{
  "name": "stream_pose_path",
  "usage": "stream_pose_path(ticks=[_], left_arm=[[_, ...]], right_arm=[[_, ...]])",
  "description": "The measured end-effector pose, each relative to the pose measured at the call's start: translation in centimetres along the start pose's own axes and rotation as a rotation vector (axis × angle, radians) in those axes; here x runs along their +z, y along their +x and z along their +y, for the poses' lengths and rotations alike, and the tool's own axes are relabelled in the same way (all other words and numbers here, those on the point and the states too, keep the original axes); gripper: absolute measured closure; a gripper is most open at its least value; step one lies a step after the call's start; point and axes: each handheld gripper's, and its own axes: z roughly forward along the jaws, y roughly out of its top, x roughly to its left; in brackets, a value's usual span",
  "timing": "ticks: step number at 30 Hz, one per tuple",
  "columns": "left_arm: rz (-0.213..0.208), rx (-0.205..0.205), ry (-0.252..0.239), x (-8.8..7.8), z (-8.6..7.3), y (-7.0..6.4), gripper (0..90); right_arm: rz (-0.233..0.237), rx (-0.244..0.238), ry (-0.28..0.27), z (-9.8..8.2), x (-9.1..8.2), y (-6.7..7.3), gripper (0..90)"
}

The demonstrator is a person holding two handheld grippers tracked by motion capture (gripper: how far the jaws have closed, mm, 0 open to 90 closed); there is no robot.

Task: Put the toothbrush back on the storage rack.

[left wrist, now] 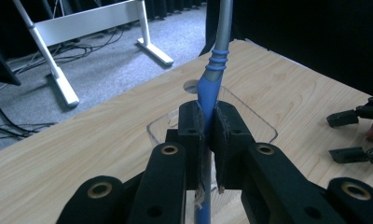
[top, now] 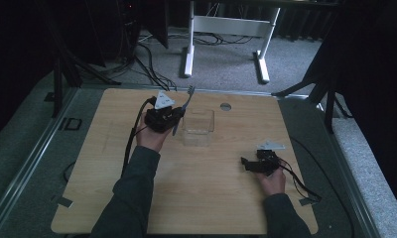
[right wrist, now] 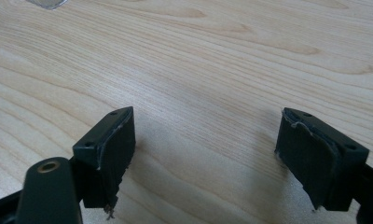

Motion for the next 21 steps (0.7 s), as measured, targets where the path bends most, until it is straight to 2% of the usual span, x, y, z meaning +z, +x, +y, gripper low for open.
stream_pose_path(ticks=[6,13,21], left_arm=[[0.0,0.002,-0.009,0.4,0.1,-0.2,82.2],[0.007,0.01,-0.051,0.7,0.6,-0.4,82.2],[0.0,0.021,-0.055,1.3,0.7,-0.7,82.1]], right_arm=[[0.0,0.0,0.0,0.0,0.0,0.0,19.2],[0.001,-0.001,0.0,0.0,0.0,0.0,19.3],[0.002,-0.001,0.0,0.0,0.0,0.0,19.3]])
